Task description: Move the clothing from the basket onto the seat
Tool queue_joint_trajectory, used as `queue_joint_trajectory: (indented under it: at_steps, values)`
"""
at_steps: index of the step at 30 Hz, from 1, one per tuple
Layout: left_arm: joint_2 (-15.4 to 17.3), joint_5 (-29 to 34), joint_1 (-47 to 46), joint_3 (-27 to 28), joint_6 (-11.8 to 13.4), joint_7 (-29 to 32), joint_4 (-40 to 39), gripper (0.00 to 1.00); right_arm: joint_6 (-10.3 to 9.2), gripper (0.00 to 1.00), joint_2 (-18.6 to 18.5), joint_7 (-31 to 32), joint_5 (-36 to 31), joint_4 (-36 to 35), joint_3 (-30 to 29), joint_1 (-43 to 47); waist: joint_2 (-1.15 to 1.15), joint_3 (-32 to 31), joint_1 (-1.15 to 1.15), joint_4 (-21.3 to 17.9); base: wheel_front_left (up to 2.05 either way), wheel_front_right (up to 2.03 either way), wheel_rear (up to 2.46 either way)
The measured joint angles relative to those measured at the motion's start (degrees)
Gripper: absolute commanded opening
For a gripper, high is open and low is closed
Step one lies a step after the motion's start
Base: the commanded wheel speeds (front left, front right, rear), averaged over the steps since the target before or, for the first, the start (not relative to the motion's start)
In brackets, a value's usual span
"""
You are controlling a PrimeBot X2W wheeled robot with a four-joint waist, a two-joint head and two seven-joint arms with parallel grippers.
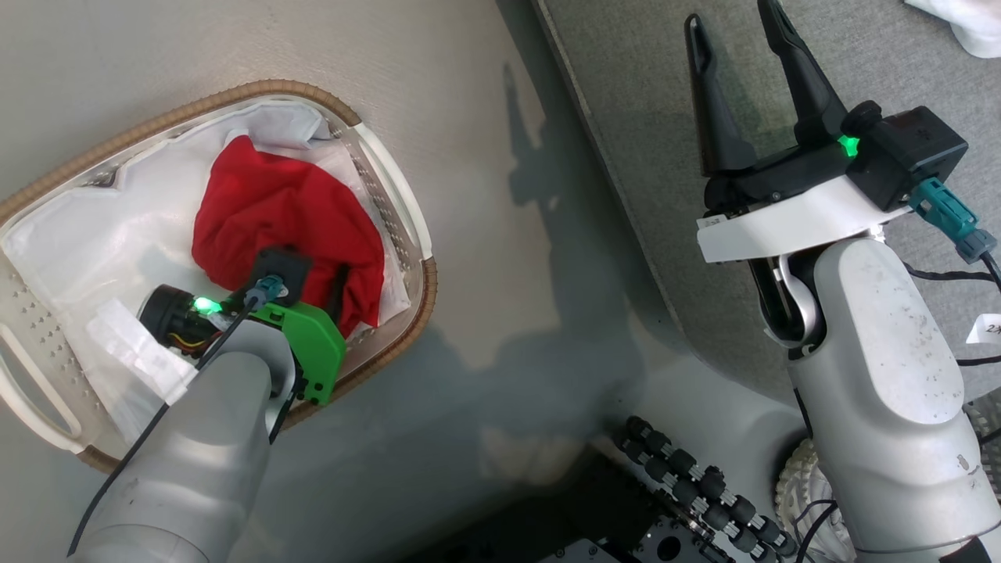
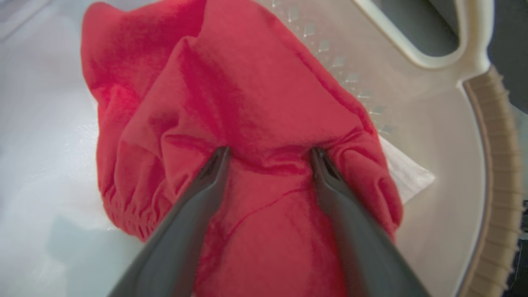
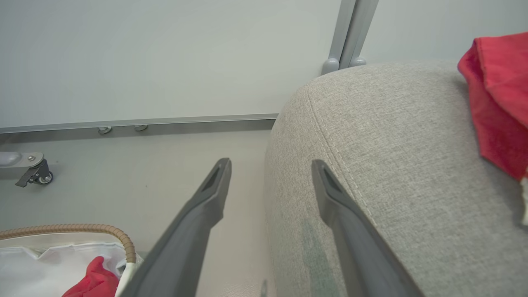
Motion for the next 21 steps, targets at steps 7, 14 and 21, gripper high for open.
queue_joint_trajectory:
  at_steps: [7,14,21]
  values:
    - [-0.2,-0.8,-1.2,-0.2,0.0,0.0,2.6,0.04,0.0,1.0,0.0,0.0,-0.1,-0.1,-0.1,-0.3,0.0,0.2,0.0,0.2,0.0,0.0,0.0]
    - [-0.4,-2.7,-1.1,-1.2,0.0,0.0,3.3,0.0,0.0,1.0,0.0,0.0,0.1,0.5,0.6,-1.0,0.0,-0.8,0.0,0.0,0.0,0.0,0.0]
    - [-0.8,-4.5,1.7,-0.4,0.0,0.0,-0.4,0.0,0.0,1.0,0.1,0.0,-0.6,2.4,1.1,-1.0,0.0,-4.4,0.0,0.6,0.0,0.0,0.0]
